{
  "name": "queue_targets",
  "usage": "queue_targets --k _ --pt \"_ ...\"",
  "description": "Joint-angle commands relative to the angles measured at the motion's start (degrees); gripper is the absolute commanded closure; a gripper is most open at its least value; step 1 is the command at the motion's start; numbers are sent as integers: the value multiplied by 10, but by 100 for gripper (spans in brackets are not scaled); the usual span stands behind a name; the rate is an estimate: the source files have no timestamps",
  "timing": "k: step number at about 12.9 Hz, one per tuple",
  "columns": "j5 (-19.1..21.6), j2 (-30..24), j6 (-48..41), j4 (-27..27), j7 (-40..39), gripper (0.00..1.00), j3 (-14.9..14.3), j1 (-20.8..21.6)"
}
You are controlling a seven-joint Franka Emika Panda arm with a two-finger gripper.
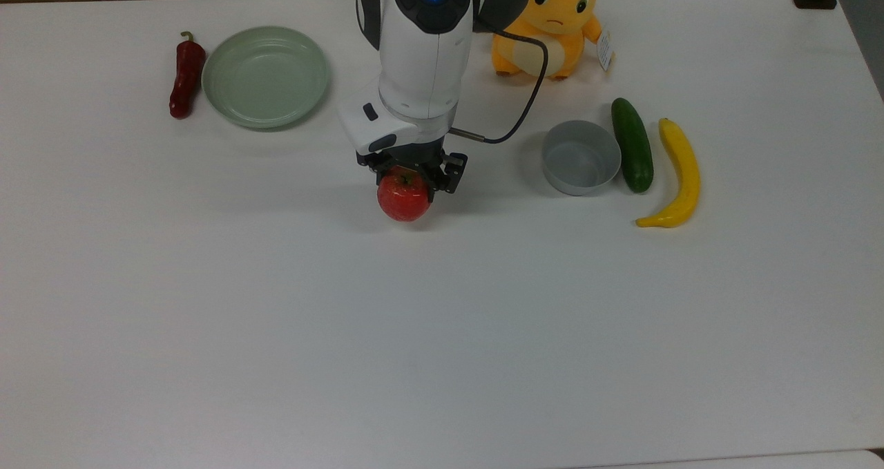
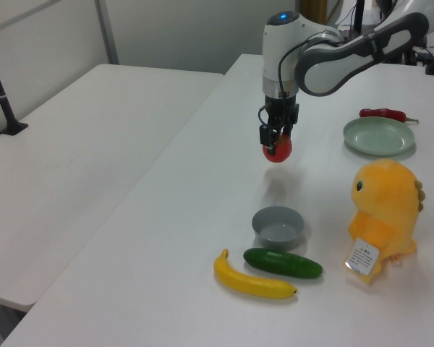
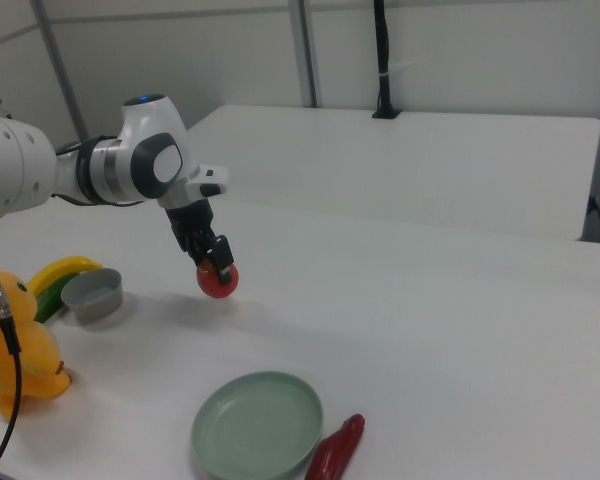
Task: Red apple placed in the center of the desktop
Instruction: 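Lower the red apple onto the table and open the gripper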
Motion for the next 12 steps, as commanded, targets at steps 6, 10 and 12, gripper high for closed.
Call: queue_targets --k 6,10,12 --pt "-1 16 39 -3 -18 70 -5 -15" --pt "-1 31 41 -3 -16 54 -5 -15" --pt "-3 33 40 -2 -14 0 -5 -15"
